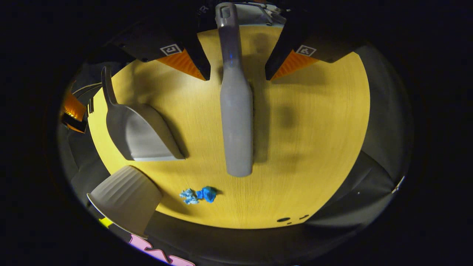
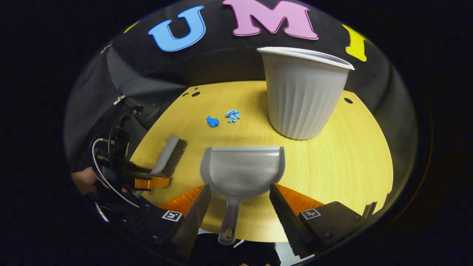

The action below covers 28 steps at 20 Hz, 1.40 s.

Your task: Pick up the small broom and dustpan from the desktop, sweep the trash into the dustpan with the broom, and then empty the trash into the garbage bin.

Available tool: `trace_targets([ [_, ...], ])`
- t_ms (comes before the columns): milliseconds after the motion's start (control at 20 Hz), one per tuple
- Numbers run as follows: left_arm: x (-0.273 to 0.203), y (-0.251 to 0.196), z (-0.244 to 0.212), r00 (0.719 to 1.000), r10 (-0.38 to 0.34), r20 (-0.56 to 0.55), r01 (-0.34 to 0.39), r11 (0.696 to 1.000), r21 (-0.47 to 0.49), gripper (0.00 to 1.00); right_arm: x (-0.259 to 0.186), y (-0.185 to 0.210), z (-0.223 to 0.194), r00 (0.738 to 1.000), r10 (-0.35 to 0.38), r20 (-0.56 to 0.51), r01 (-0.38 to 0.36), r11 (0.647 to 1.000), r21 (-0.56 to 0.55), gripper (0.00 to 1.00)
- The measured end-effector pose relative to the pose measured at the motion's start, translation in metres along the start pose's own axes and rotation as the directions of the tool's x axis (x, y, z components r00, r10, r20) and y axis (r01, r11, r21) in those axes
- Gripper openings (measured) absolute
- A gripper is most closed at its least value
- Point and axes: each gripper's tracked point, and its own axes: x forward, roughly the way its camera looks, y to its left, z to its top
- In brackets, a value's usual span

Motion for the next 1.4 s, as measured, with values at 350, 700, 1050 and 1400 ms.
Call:
trace_targets([
  [350, 0.012, 0.002, 0.004, 0.996, 0.070, -0.060, -0.064, 0.993, 0.100, 0.79, 0.008, 0.000, -0.016, 0.999, 0.000, -0.044, 0.003, 0.998, 0.062, 0.99],
  [700, 0.012, -0.002, 0.004, 0.998, 0.057, 0.009, -0.057, 0.997, 0.050, 0.29, 0.013, 0.013, -0.043, 0.988, 0.014, -0.154, 0.006, 0.992, 0.124, 0.99],
  [1050, -0.011, 0.006, -0.001, 0.990, -0.008, 0.137, 0.021, 0.996, -0.090, 0.24, 0.034, 0.001, -0.068, 0.969, -0.067, -0.237, 0.098, 0.988, 0.118, 0.99],
  [1400, -0.051, 0.023, 0.002, 0.978, -0.006, 0.210, 0.034, 0.991, -0.129, 0.24, 0.074, 0.005, -0.081, 0.943, -0.114, -0.311, 0.159, 0.979, 0.124, 0.99],
])
